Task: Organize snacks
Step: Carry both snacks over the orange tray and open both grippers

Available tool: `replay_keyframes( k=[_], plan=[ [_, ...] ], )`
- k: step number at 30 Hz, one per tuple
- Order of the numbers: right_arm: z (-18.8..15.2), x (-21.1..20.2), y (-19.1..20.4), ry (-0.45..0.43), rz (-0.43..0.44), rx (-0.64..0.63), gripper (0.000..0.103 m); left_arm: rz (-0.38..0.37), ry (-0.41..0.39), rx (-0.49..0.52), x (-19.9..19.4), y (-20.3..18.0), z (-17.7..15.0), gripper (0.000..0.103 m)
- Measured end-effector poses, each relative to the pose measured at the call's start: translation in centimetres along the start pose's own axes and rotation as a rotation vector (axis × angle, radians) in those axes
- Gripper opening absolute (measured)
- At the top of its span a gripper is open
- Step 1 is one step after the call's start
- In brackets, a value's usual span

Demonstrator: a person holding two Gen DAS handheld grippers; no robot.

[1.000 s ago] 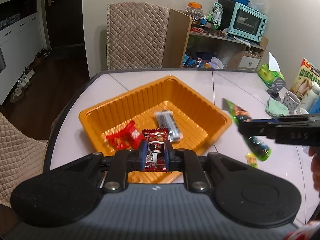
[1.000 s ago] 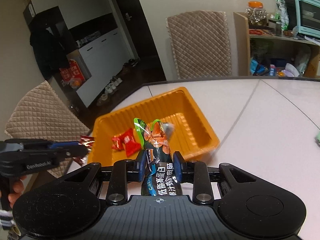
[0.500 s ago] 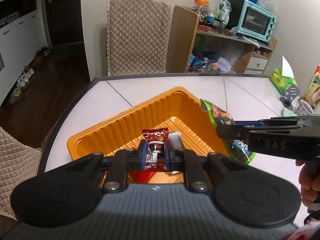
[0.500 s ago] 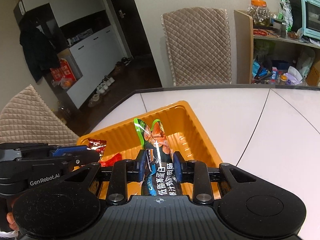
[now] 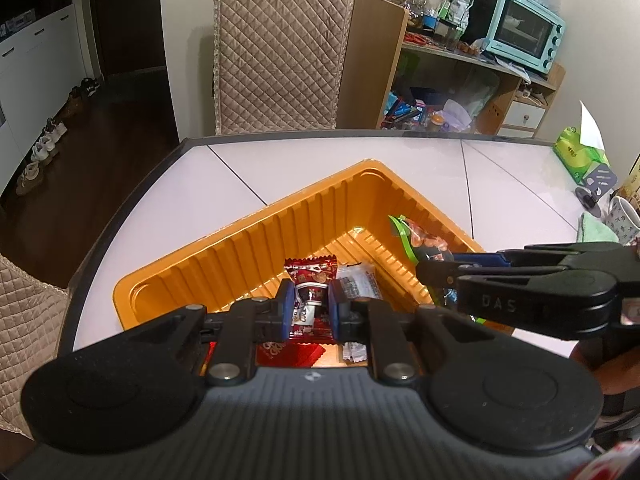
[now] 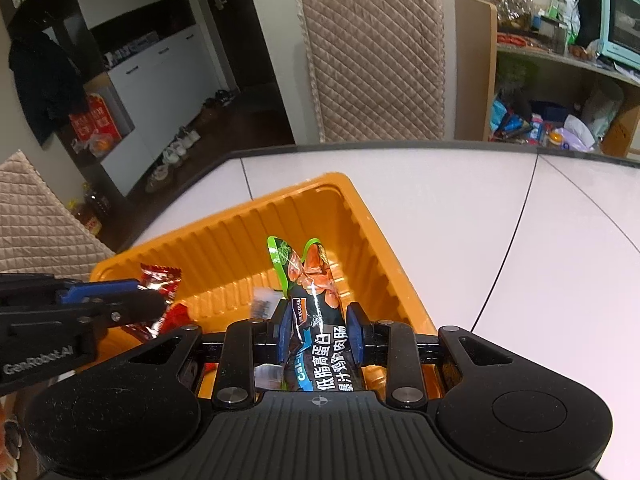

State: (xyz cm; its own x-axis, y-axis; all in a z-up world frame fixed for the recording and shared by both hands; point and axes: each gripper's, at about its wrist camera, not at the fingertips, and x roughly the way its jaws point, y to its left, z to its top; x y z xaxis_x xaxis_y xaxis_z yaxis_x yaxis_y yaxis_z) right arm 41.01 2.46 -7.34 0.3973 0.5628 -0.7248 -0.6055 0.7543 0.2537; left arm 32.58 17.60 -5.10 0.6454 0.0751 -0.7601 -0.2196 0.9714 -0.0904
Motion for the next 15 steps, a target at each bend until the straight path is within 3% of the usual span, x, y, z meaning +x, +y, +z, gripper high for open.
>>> replay_keyframes(
  k=[8,15],
  plan=[
    [-0.4,0.7,-1.0,-0.007,-0.001,0.043,0.031,0.003,0.009,0.003,0.5,-0.2,0.1,0.016],
    [-0.3,-0.5,-0.9,-0.033,0.014,0.032,0.039,0.006,0.01,0.006,0.4,-0.2,0.1,0.016]
  ],
)
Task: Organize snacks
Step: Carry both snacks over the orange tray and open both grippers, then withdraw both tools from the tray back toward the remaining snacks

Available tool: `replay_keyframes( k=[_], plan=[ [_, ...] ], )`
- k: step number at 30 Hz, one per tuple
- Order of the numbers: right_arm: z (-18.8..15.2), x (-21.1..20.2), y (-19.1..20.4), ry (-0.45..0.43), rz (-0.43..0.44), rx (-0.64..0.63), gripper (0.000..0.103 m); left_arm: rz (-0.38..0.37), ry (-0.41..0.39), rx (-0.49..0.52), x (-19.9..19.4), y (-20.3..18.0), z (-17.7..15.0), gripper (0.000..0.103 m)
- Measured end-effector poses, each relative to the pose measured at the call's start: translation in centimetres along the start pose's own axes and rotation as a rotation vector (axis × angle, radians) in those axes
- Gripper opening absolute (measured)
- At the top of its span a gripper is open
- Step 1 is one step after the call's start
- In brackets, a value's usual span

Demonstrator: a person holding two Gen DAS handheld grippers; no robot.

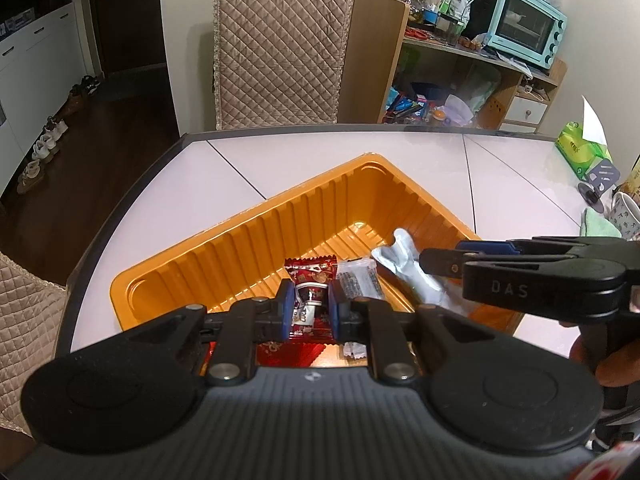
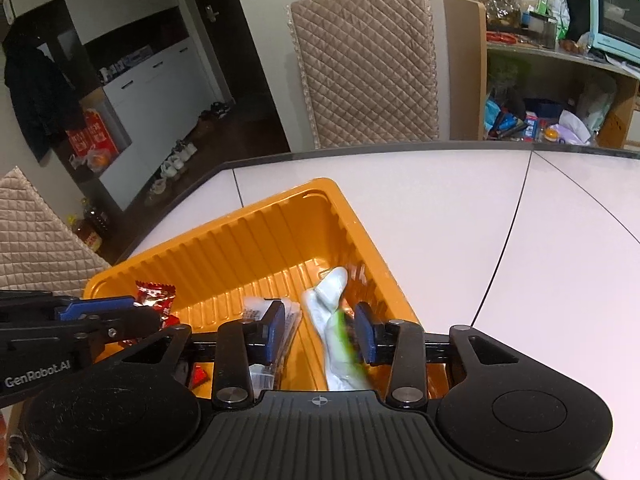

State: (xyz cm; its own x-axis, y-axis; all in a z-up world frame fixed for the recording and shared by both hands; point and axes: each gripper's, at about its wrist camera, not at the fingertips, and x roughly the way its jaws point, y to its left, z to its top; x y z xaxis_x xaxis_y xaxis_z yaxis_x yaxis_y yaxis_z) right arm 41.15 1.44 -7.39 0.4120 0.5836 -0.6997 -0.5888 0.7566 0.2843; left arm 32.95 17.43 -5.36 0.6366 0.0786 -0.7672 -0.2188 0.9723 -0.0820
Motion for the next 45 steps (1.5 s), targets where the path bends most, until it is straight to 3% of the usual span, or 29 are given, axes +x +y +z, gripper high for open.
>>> replay_keyframes(
  k=[13,17,20,28,45],
  plan=[
    [-0.4,-0.7,0.2,0.013,0.008,-0.004,0.04,-0.004,-0.01,-0.006,0.4,0.0,0.6,0.016],
    [-0.5,-1.2,0.3,0.008,0.013,-0.009,0.04,0.006,-0.033,0.003,0.2,0.0,1.1,0.027],
    [-0.7,-1.6,0.5,0.006,0.017,-0.012,0.041,-0.005,-0.024,-0.016,0.0,0.4,1.0,0.028],
    [-1.8,-4.1,1.2,-0.03,0.042,-0.014,0.062,-0.013,0.003,-0.057,-2.4,2.0,-0.8,0.028],
    [-5.9,-11.9,2.8,-0.084,0.06,0.027,0.078,-0.046,-0.012,-0.074,-10.4,1.5,-5.6,0.035]
  ],
)
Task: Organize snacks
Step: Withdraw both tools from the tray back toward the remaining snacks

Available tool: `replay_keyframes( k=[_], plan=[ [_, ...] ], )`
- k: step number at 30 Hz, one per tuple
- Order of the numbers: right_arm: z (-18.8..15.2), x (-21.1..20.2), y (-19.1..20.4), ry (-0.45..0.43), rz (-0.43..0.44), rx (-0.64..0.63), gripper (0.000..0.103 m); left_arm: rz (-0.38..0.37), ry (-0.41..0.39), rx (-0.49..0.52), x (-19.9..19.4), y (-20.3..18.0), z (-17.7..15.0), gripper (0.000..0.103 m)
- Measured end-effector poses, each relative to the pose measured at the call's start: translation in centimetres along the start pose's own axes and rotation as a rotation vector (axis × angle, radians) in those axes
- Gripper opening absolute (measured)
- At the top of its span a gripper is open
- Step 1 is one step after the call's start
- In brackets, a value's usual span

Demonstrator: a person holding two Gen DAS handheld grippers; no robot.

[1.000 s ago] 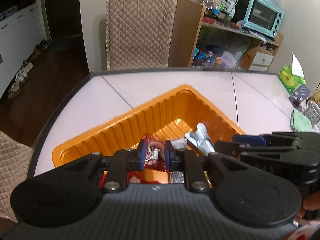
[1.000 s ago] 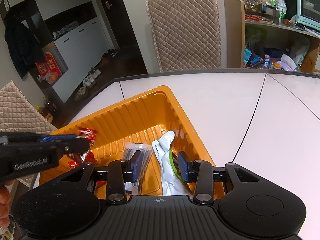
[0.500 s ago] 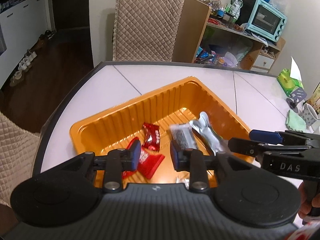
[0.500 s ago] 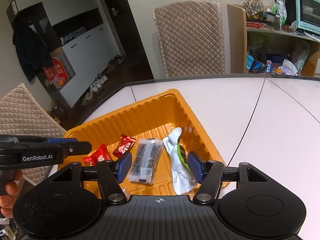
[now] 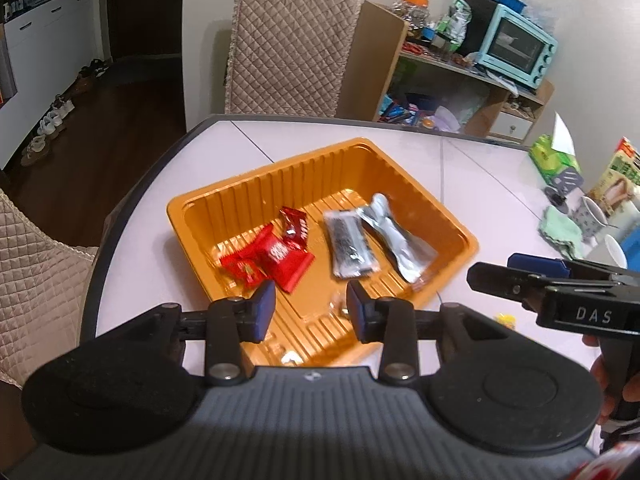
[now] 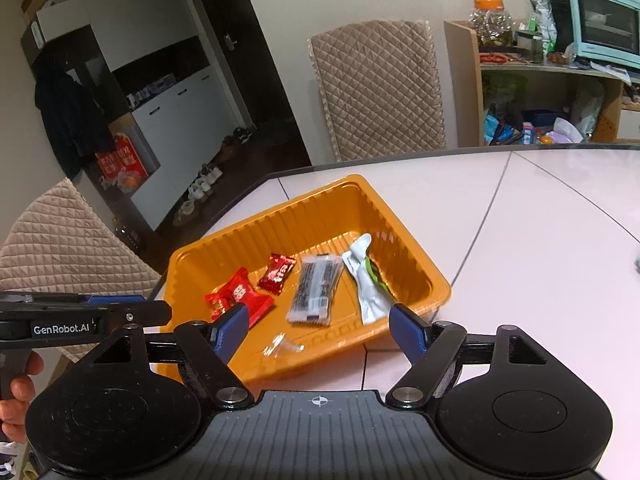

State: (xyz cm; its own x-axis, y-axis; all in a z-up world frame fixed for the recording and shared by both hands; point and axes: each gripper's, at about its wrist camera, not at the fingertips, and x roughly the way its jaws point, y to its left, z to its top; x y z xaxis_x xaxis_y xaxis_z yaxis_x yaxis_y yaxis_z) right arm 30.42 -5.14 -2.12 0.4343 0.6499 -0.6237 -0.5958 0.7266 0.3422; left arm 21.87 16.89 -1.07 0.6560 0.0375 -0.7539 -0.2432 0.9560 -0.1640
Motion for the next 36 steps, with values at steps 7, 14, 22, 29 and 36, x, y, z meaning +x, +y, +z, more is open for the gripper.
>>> replay_keyframes(
  k=[7,14,22,29,36],
  plan=[
    [-2.0,-4.0,0.7,-0.026,-0.021,0.027,0.08,-0.025,0.009,0.018,-2.7,-1.2,-2.7,0.037],
    [-4.4,-7.2,1.3,-0.013,-0.052,0.056,0.08,-0.034,0.019,0.05,-4.7,-2.5,-5.3,0.037],
    [-7.4,-10.5,1.7,0.001,-0.075,0.077,0.08,-0.054,0.033,0.087,-6.5,-4.3,-8.1,0.037],
    [-10.2,-13.1,1.5,0.019,-0.114,0.08,0.081,-0.077,0.063,0.117,-7.2,-5.7,-10.3,0.037],
    [-12.4,-15.2,0.5,0.036,-0.137,0.115,0.08,-0.097,0.086,0.148,-7.7,-6.8,-12.2,0.037]
  ],
)
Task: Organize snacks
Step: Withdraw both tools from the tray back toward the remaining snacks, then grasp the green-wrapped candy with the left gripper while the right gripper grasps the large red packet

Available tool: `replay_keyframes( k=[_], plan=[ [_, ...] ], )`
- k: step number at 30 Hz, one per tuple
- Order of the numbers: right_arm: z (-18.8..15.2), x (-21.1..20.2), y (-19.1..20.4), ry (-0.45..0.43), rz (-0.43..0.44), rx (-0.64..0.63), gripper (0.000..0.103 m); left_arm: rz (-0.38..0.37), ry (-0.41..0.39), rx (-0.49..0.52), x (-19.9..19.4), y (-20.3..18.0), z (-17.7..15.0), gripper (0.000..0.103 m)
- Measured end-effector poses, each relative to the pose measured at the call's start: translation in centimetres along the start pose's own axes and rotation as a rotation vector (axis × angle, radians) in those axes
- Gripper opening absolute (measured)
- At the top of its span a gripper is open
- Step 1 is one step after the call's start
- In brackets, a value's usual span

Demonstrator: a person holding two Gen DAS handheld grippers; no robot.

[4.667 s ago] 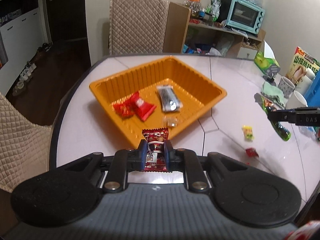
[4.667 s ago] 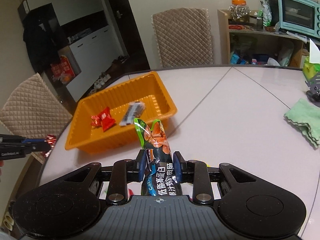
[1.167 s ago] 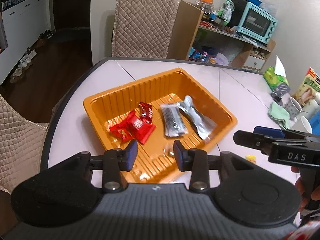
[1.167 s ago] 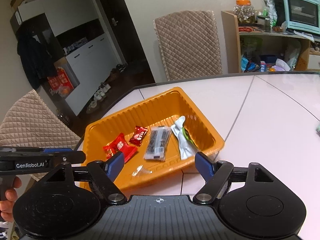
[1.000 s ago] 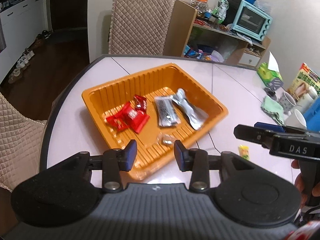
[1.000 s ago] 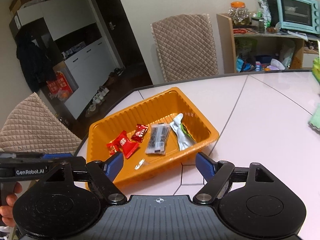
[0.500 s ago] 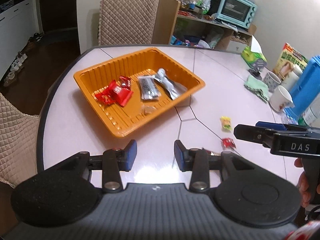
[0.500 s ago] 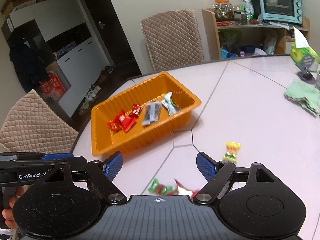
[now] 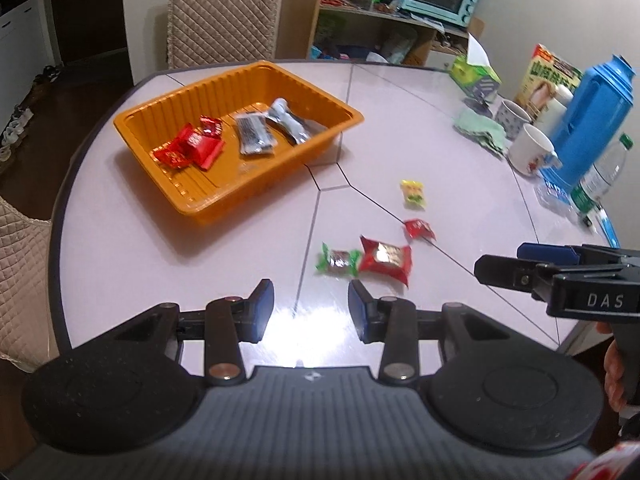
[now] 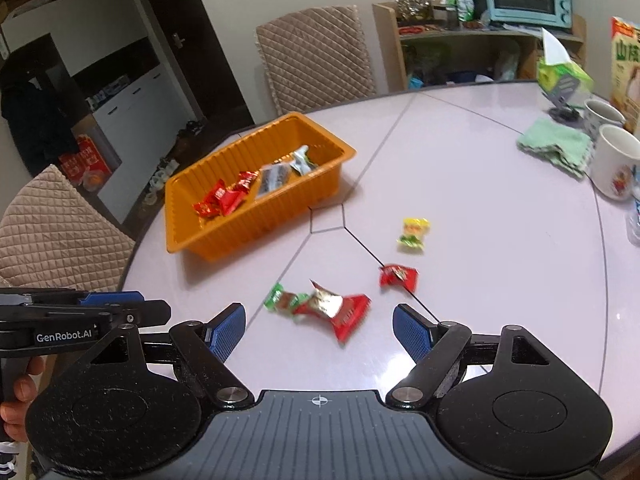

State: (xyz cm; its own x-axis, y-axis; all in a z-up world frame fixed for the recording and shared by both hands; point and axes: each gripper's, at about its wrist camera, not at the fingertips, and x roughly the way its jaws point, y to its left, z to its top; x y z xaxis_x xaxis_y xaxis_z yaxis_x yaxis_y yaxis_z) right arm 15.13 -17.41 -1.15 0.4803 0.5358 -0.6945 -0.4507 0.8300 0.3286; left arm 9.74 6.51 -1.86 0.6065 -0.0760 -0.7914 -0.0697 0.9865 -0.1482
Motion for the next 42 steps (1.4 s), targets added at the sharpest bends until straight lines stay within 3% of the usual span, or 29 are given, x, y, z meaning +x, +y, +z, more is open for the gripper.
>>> replay_keyframes(
  k=[19,36,42],
  plan=[
    [-2.7,0.0,-1.8,0.027,-0.035,0.031,0.081,-0.055,0.029,0.131,2.4,-2.6,-1.9,0.037],
    [-3.2,3.9,-2.1,0.06,-0.028,-0.026,0.08,-0.04,0.065,0.134,6.1,-1.5,-0.9,0.037],
    [-3.0,5.8,-1.8,0.062,-0.023,-0.101,0.08,-0.02,0.075,0.118,7.5,-0.4,-0.4,0.037]
  ],
)
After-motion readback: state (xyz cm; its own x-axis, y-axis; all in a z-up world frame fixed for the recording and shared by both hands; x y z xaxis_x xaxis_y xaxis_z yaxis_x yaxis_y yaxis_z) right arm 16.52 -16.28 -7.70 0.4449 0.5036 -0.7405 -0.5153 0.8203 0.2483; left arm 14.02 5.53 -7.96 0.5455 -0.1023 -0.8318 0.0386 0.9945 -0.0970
